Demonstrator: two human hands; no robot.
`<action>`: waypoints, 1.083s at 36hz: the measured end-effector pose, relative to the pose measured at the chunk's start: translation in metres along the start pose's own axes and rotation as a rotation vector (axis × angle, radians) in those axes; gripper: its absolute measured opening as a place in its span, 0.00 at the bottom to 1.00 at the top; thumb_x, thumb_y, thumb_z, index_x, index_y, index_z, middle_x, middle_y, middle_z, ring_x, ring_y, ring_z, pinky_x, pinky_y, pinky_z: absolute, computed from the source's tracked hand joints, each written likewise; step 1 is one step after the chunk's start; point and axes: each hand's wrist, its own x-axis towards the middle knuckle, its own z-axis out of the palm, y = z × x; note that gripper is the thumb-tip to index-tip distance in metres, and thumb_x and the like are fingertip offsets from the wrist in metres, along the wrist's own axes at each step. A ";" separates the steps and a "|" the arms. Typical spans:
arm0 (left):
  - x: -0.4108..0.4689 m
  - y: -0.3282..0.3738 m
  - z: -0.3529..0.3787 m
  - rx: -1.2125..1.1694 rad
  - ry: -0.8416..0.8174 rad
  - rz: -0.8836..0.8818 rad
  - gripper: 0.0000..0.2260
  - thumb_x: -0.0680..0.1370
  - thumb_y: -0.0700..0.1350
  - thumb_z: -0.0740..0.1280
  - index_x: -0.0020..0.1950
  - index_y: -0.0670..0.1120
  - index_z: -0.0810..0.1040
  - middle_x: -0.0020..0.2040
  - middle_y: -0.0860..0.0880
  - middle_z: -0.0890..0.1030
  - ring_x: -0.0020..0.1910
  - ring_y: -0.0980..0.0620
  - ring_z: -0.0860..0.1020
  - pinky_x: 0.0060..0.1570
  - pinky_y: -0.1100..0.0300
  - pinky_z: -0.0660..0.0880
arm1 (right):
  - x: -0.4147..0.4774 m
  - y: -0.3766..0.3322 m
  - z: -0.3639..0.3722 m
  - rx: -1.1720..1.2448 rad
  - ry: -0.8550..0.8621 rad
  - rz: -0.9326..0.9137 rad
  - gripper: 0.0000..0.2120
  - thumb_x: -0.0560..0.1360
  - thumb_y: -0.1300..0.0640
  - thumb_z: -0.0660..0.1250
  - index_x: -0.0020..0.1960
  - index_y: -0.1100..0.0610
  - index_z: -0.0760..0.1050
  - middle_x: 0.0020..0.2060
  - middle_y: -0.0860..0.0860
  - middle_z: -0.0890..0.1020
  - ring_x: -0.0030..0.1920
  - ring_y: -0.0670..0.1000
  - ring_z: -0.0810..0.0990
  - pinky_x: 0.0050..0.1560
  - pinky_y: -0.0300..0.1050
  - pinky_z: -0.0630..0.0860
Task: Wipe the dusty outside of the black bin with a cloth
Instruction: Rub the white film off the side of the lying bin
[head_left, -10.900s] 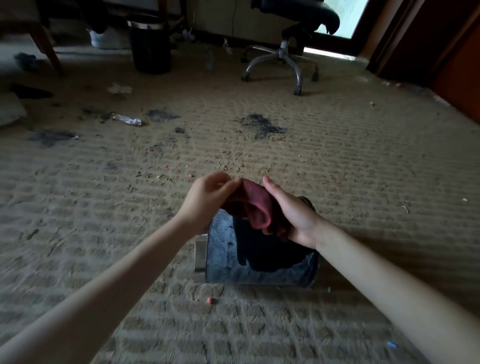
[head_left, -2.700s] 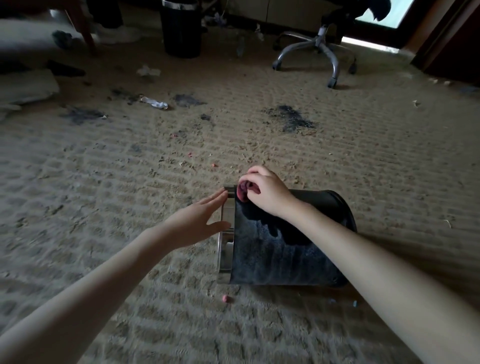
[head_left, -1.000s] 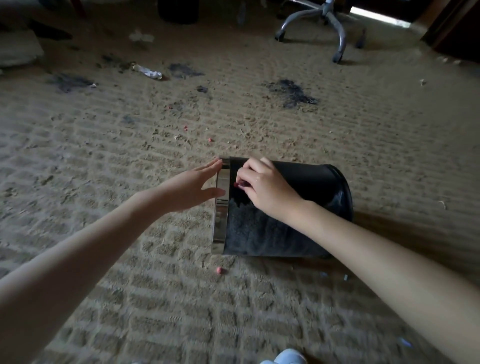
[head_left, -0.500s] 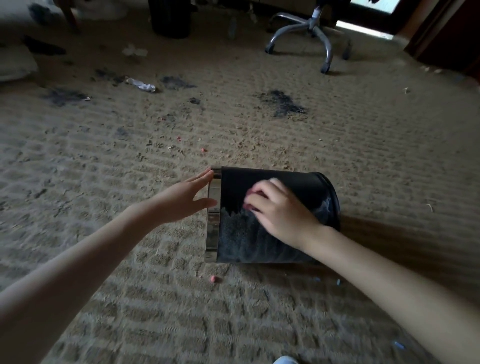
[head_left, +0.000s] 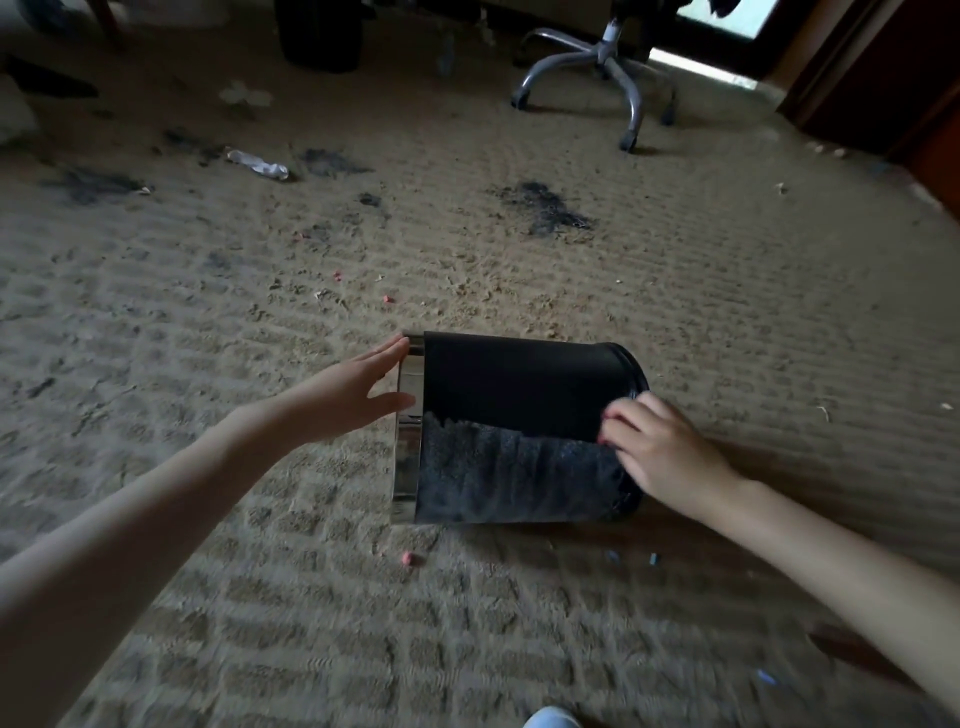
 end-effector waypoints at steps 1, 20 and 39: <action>0.000 0.001 0.000 -0.005 0.002 -0.005 0.34 0.77 0.54 0.61 0.76 0.52 0.46 0.76 0.56 0.47 0.73 0.53 0.59 0.72 0.56 0.58 | -0.005 0.007 -0.004 -0.004 -0.013 0.005 0.13 0.63 0.69 0.75 0.44 0.60 0.76 0.45 0.55 0.77 0.45 0.56 0.74 0.45 0.50 0.77; -0.003 0.005 0.003 -0.029 0.017 -0.021 0.33 0.77 0.53 0.62 0.76 0.54 0.47 0.75 0.59 0.48 0.70 0.54 0.65 0.69 0.56 0.63 | 0.085 -0.083 0.024 0.168 0.200 -0.249 0.06 0.71 0.69 0.65 0.45 0.61 0.76 0.44 0.57 0.78 0.42 0.57 0.72 0.40 0.49 0.71; 0.002 0.020 -0.002 0.121 -0.112 -0.061 0.50 0.70 0.59 0.69 0.75 0.48 0.35 0.75 0.56 0.36 0.75 0.51 0.53 0.70 0.59 0.57 | 0.006 0.035 -0.017 0.234 0.259 0.485 0.10 0.72 0.64 0.70 0.53 0.61 0.76 0.50 0.56 0.78 0.53 0.56 0.75 0.54 0.41 0.66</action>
